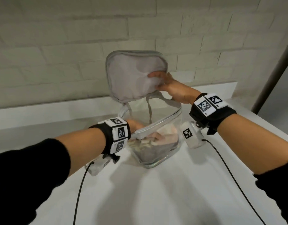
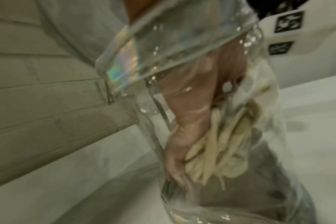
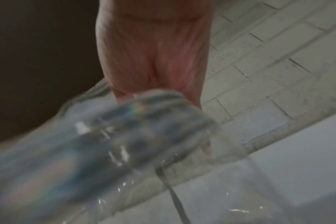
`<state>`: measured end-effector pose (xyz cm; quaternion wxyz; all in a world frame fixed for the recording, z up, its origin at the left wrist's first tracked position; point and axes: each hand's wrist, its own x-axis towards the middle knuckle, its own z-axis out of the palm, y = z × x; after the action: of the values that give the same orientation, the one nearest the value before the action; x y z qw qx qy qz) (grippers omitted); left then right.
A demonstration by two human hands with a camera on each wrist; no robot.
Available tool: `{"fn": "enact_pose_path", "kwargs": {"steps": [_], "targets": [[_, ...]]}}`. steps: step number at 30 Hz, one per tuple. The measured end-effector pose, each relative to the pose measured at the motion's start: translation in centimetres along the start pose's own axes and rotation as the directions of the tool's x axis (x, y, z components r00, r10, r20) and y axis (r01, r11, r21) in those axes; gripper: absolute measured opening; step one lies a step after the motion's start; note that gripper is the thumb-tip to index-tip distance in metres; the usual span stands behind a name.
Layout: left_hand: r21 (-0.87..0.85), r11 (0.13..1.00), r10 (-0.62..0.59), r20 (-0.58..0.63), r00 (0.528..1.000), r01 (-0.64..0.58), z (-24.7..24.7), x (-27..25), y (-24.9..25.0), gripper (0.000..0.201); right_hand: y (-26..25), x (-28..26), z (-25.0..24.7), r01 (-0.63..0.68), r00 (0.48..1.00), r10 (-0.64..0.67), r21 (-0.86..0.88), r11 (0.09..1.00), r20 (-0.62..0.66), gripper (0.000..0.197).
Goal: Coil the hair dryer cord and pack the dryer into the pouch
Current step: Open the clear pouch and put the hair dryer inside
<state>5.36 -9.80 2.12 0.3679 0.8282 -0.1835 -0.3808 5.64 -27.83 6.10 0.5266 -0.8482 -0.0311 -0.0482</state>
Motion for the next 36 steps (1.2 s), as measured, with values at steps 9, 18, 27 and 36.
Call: {"fn": "enact_pose_path", "kwargs": {"steps": [9, 18, 27, 36], "targets": [[0.426, 0.884, -0.09, -0.249, 0.964, 0.193, 0.8, 0.6, 0.4, 0.046, 2.2, -0.5, -1.0, 0.126, 0.976, -0.169, -0.283, 0.951, -0.134, 0.07], [0.455, 0.835, -0.131, -0.382, 0.915, 0.309, -2.4, -0.1, 0.9, 0.047, 0.6, -2.0, -0.4, 0.041, 0.998, -0.053, -0.287, 0.957, -0.035, 0.094], [0.39, 0.884, -0.117, -0.348, 0.93, 0.257, -1.5, 1.0, -0.7, 0.066, 1.0, -1.1, -0.7, 0.125, 0.99, -0.139, -0.379, 0.917, -0.01, 0.078], [0.374, 0.831, 0.503, -0.195, 0.842, -0.41, -3.8, -5.0, 0.7, 0.026, 0.1, -2.5, 0.5, 0.372, 0.841, -0.428, -0.219, 0.902, -0.331, 0.043]]}}
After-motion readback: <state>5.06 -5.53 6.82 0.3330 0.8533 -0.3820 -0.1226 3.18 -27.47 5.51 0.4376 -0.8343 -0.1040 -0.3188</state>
